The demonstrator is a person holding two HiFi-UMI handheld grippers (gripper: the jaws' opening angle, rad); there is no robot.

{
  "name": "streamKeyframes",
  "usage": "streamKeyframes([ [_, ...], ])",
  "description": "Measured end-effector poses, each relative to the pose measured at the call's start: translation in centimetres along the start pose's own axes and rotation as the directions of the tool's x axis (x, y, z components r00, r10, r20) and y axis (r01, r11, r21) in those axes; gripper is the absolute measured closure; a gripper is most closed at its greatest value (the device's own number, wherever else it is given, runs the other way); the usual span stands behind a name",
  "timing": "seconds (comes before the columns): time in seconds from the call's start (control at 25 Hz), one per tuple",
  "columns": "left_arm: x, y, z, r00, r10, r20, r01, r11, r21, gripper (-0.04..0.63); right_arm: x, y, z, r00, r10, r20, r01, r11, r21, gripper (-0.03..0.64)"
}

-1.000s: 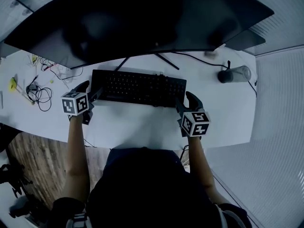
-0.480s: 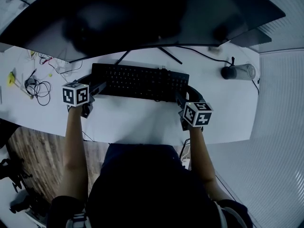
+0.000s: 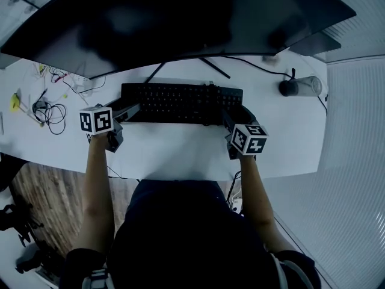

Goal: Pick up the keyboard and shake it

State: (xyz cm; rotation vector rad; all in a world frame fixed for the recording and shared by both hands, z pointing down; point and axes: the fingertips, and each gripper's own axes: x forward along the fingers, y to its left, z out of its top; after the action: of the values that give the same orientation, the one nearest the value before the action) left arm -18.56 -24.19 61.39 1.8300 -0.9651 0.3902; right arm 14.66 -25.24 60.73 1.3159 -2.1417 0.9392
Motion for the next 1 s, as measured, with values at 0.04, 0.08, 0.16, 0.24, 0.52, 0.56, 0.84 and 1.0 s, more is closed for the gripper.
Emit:
streamKeyframes([
  [0.04,-0.1,-0.1,-0.2,1.0,-0.01,0.004,0.01,1.0,-0.018,0.227,0.0,-0.1,0.0,1.0,-0.003,0.004,0.003,1.0,0.004,0.357],
  [0.08,-0.2,-0.2,-0.4,1.0,-0.019,0.011,0.019,0.999,-0.036,0.229,-0.1,-0.2,0.1,1.0,-0.003,0.009,0.003,1.0,0.009,0.357],
  [0.16,-0.3,-0.5,-0.7,0.999,-0.043,0.025,0.045,0.997,-0.064,0.229,-0.1,-0.6,0.3,1.0,0.003,0.019,-0.003,1.0,0.013,0.357],
  [0.24,-0.5,-0.7,-0.8,0.997,-0.066,0.041,0.069,0.994,-0.085,0.229,-0.1,-0.8,0.3,1.0,0.005,0.026,-0.005,1.0,0.009,0.357],
  [0.52,-0.1,0.8,-1.0,0.997,0.075,0.014,-0.075,0.997,-0.008,0.319,-0.3,-0.9,0.6,0.999,-0.003,0.04,0.003,1.0,-0.005,0.357],
  [0.56,0.0,0.9,-0.9,0.996,0.084,0.014,-0.084,0.996,-0.002,0.319,-0.5,-1.1,0.8,0.999,-0.03,0.037,0.031,0.999,-0.032,0.358],
  [0.84,0.1,0.9,-0.8,0.997,0.077,0.014,-0.077,0.997,0.008,0.319,-0.8,-3.5,0.1,0.994,-0.082,-0.066,0.08,0.996,-0.03,0.333],
  [1.0,0.3,0.8,-0.9,0.997,0.079,0.013,-0.079,0.997,0.013,0.319,0.2,-4.1,-0.9,0.994,-0.03,-0.101,0.04,0.995,0.095,0.331],
])
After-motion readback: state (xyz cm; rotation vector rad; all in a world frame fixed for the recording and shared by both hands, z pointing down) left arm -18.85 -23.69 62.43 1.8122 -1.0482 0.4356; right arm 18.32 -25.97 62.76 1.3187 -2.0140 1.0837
